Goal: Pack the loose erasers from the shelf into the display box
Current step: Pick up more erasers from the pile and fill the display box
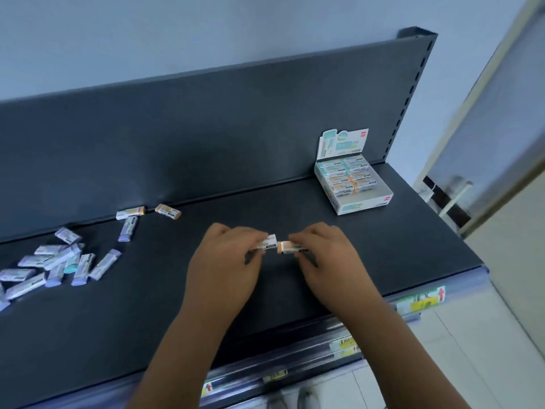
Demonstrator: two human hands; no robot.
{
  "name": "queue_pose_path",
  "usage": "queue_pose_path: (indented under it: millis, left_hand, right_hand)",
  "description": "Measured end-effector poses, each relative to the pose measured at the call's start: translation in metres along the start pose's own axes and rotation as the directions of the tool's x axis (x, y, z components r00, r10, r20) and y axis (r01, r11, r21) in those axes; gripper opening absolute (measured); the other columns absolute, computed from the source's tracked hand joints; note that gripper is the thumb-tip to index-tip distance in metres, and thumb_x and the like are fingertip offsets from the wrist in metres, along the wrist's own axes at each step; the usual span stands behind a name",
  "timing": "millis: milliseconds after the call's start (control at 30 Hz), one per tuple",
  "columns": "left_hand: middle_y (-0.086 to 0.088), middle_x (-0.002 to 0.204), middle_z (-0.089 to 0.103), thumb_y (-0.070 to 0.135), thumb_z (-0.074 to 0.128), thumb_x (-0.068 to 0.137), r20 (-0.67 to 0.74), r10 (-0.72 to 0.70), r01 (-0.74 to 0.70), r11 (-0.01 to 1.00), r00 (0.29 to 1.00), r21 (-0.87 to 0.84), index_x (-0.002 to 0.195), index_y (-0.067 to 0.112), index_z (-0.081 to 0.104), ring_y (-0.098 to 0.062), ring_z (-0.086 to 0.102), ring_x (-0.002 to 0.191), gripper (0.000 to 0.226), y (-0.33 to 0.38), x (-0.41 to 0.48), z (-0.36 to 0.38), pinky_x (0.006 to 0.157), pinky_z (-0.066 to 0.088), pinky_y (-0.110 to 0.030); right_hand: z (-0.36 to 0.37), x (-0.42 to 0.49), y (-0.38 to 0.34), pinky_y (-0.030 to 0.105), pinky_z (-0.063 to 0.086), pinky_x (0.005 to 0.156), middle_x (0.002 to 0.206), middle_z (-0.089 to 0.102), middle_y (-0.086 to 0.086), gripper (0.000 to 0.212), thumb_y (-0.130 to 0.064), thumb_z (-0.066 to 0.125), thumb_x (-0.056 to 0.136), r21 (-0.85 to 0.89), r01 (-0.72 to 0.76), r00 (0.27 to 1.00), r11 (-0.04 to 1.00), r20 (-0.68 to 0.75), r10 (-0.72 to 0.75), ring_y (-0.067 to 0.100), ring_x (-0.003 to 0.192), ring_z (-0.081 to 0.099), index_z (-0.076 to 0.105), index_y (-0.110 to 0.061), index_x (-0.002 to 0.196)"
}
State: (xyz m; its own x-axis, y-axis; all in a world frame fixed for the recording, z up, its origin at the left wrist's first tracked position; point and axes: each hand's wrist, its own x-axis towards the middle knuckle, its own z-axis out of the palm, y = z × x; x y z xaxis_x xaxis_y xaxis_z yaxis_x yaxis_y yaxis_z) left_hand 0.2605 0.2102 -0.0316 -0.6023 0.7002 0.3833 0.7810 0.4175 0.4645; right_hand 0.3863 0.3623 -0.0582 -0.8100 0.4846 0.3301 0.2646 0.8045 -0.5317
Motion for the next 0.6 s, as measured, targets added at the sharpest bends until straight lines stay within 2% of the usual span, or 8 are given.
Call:
queue_pose_path:
  millis: [100,267,600]
  left_hand:
    - [0.027,0.096,0.067,0.021,0.076,0.084,0.039,-0.001,0.002,1.000,0.999,-0.027,0.103,0.036,0.073,-0.006,0.045,0.086,0.025,0.012,0.004,0.009,0.070,0.046,-0.023]
    - [0.030,0.094,0.066,0.020,0.076,0.085,0.074,-0.040,0.043,0.998,0.996,-0.041,0.101,0.038,0.073,-0.005,0.048,0.092,0.024,0.029,0.021,0.025,0.074,0.042,-0.017]
    - [0.030,0.100,0.067,0.018,0.076,0.085,0.052,-0.167,0.167,0.986,0.985,0.006,0.106,0.035,0.075,-0.005,0.049,0.094,0.027,0.085,0.072,0.089,0.079,0.041,-0.017]
  right_hand:
    - [-0.008,-0.001,0.012,0.035,0.050,0.084,0.104,0.062,-0.001,0.036,-0.001,0.068,0.082,0.007,-0.027,0.999,1.000,-0.041,0.028,0.024,0.096,0.056,0.072,-0.015,0.116]
    - [-0.027,0.006,0.039,0.030,0.049,0.088,0.108,0.062,-0.003,0.036,-0.003,0.068,0.084,0.055,-0.030,0.998,0.998,-0.046,0.033,0.020,0.101,0.055,0.071,-0.016,0.118]
    - [-0.068,0.039,0.136,0.022,0.042,0.092,0.112,0.062,-0.007,0.031,-0.011,0.070,0.089,0.134,-0.040,0.999,0.990,0.012,0.039,0.015,0.105,0.054,0.070,-0.019,0.119]
